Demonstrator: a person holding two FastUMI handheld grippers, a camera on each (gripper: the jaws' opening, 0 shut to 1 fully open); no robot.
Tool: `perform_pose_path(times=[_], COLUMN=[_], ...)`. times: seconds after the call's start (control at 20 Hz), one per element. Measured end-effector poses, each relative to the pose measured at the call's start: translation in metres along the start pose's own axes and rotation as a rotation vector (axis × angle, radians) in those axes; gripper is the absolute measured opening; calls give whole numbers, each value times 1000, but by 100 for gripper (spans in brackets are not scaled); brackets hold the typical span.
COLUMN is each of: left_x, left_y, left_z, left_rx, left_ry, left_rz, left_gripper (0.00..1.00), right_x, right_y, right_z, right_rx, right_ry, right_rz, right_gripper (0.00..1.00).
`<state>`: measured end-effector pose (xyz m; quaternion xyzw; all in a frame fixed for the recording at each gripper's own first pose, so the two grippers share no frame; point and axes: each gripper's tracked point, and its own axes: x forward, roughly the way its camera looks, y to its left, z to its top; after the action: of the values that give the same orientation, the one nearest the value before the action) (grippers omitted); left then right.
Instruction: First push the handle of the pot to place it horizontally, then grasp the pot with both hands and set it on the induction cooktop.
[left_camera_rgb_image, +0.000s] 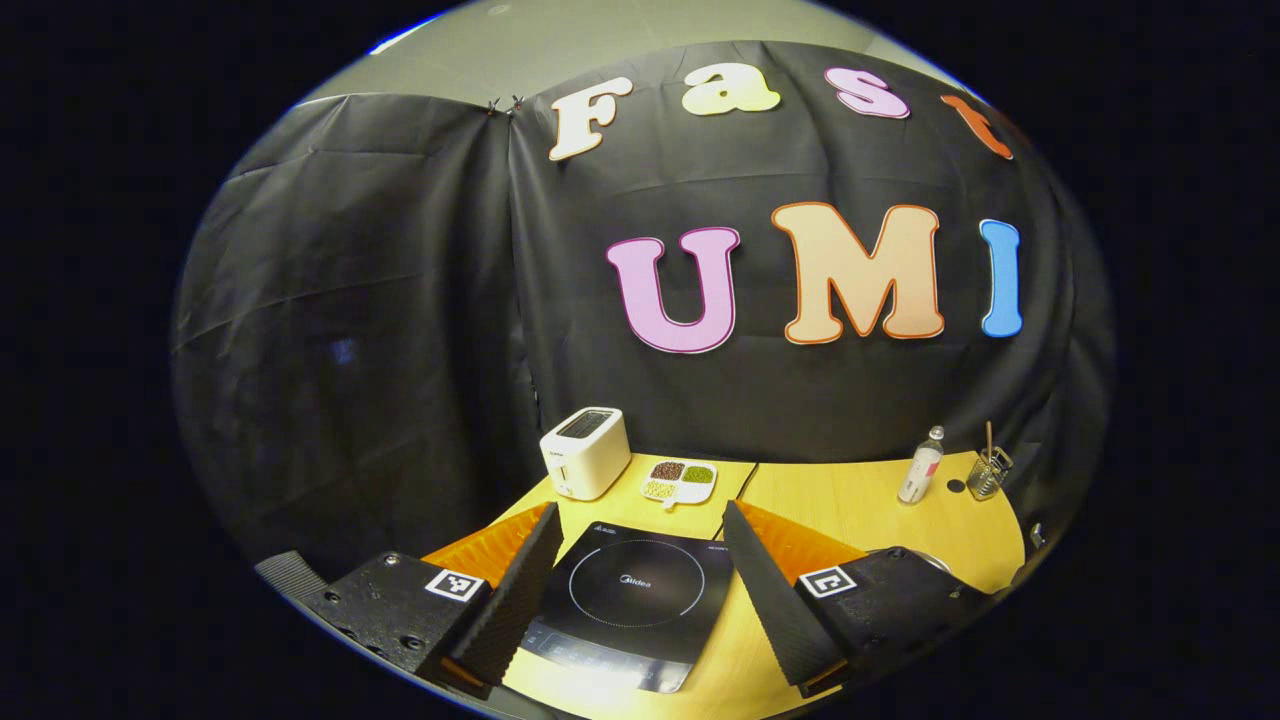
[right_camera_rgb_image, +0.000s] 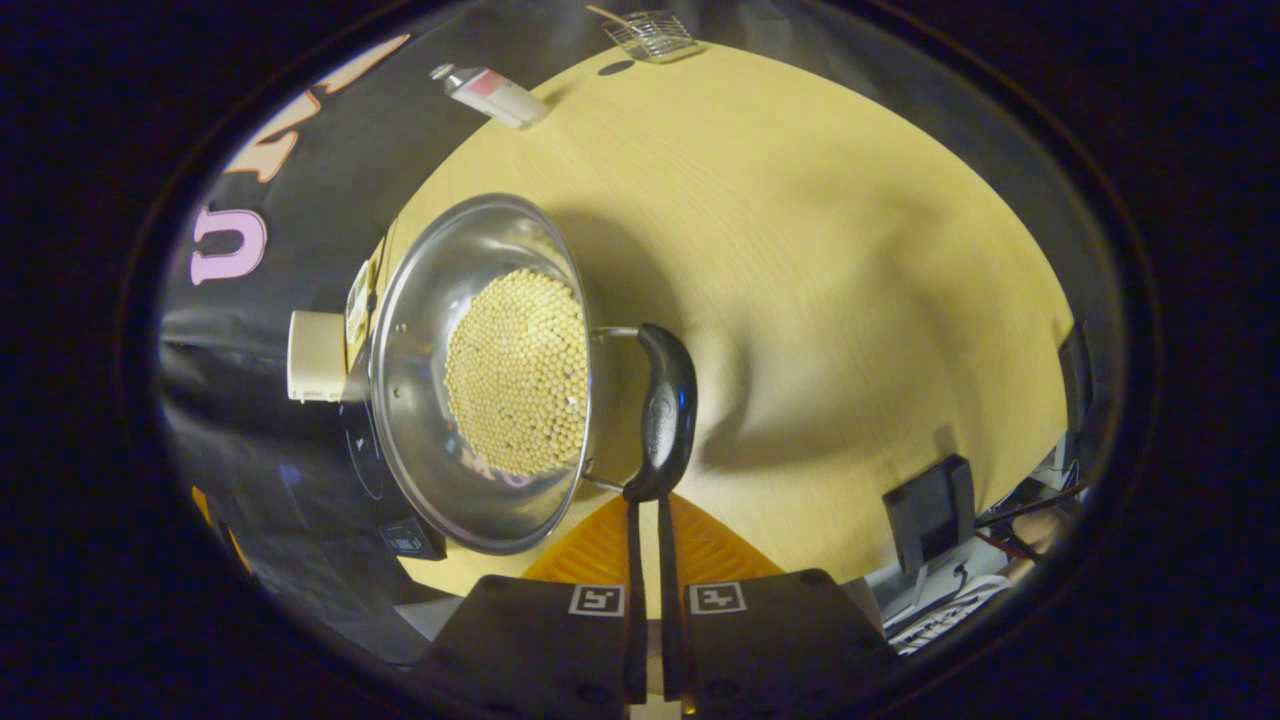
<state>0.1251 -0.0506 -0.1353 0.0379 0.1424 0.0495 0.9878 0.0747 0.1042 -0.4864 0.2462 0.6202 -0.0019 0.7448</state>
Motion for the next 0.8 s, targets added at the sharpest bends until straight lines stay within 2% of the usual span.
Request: perform_pose_path(times=[0.6, 0.8], left_x=[16, 21], left_y=[-5, -10], left_z=[-12, -22], left_rx=[2, -19], left_ry=[47, 83], left_rz=[1, -5], left_gripper=[99, 99], right_x=[6, 7], right_y=[-1, 0], right_z=[55, 72], right_rx=[84, 71], right_ry=[-39, -58], right_rz=[9, -6], right_gripper=[9, 9])
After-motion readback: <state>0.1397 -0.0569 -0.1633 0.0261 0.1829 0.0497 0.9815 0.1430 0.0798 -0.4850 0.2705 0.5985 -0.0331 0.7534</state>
